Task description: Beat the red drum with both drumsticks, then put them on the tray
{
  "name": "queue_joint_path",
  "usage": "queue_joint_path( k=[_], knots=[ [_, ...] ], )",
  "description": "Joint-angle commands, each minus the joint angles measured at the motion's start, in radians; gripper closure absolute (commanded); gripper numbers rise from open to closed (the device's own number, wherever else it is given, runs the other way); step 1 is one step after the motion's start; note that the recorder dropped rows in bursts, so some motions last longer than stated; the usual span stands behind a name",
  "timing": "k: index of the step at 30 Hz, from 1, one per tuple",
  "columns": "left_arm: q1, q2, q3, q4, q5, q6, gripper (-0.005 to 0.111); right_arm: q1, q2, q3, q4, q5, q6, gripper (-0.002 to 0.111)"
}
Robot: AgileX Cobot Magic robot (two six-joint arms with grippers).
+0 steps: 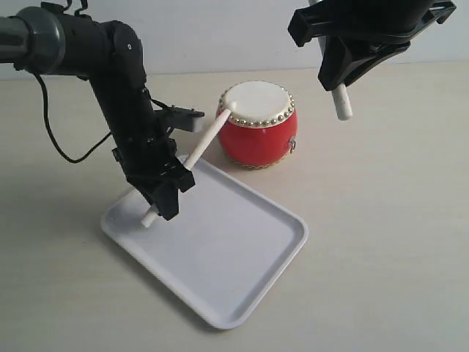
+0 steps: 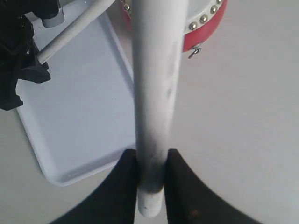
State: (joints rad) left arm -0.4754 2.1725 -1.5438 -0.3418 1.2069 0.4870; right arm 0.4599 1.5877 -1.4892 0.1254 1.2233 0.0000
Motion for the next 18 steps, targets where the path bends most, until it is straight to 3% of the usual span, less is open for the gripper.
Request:
queue_joint_path(
  k=[1, 4, 6, 8, 10, 14, 18],
  knots=[
    [0.009, -0.117, -0.017, -0.034, 0.014, 0.005, 0.107, -0.005, -0.011, -0.004, -0.004, -0.002, 0.000, 0.108],
    [0.059, -0.248, 0.003, -0.041, 0.012, 0.003, 0.107, -0.005, -0.004, -0.002, 0.080, -0.002, -0.020, 0.108],
    [0.126, -0.356, 0.107, -0.073, -0.066, 0.006, 0.107, 0.007, 0.015, 0.020, 0.138, -0.002, -0.066, 0.108],
    [0.234, -0.522, 0.331, -0.202, -0.242, 0.060, 0.107, 0.061, 0.030, 0.088, 0.092, -0.002, -0.089, 0.108],
    [0.284, -0.669, 0.505, -0.340, -0.381, 0.150, 0.107, 0.100, 0.062, 0.126, 0.073, -0.002, -0.110, 0.108],
    [0.289, -0.948, 0.798, -0.526, -0.565, 0.270, 0.107, 0.158, 0.200, 0.124, 0.054, -0.002, -0.160, 0.108],
    [0.289, -1.135, 0.917, -0.537, -0.633, 0.268, 0.107, 0.202, 0.281, 0.124, 0.048, -0.002, -0.191, 0.108]
  ],
)
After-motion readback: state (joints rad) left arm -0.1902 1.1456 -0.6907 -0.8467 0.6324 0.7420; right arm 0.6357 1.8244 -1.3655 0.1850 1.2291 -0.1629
